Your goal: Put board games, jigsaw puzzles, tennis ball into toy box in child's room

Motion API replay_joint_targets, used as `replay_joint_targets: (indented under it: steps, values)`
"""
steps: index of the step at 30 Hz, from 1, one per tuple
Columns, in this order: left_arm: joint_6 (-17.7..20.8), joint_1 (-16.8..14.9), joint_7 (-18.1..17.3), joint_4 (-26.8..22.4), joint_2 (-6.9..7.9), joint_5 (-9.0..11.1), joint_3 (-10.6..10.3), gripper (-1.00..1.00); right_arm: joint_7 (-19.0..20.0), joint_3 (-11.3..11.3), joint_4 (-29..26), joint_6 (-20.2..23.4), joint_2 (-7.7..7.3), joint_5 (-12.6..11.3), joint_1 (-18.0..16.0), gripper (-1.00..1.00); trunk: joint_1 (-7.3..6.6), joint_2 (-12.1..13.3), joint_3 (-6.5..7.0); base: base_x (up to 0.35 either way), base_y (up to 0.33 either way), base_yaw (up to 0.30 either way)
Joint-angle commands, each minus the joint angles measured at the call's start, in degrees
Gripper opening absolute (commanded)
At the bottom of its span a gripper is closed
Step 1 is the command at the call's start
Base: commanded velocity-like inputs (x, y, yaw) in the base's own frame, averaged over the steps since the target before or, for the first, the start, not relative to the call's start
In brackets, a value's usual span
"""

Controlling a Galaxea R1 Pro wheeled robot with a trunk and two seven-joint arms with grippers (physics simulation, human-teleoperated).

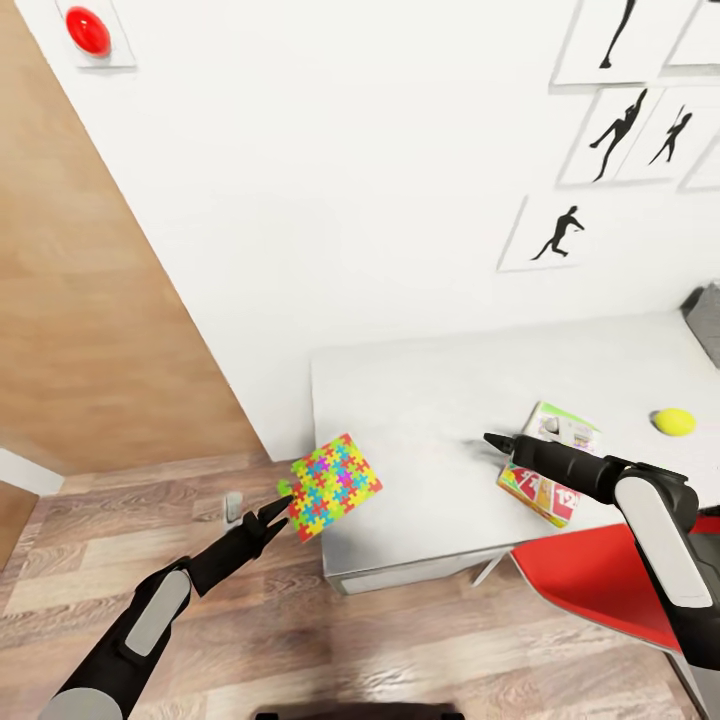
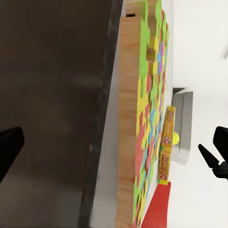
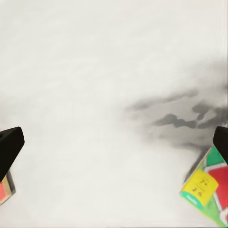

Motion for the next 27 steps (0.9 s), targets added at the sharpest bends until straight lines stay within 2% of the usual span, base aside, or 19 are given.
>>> replay_joint_targets:
  steps: [1, 12, 27]
  values:
    - [0.4, 0.0, 0.1, 0.0, 0.05, 0.5, -0.1, 1.0, -0.5, 0.0, 0.0, 0.2, -0.01, -0.6, -0.1, 1.0, 0.03, -0.1, -0.08, 0.0, 0.0, -0.199]
    - [0.4, 0.0, 0.1, 0.0, 0.05, 0.5, -0.1, 1.0, -0.5, -0.1, 0.0, 0.2, -0.06, -0.6, -0.1, 1.0, 0.03, -0.1, -0.08, 0.0, 0.0, -0.144]
    - [0.4, 0.0, 0.1, 0.0, 0.04, 0.5, -0.1, 1.0, -0.5, -0.2, 0.0, 0.2, -0.1, -0.6, -0.1, 1.0, 0.03, -0.1, -0.08, 0.0, 0.0, -0.026]
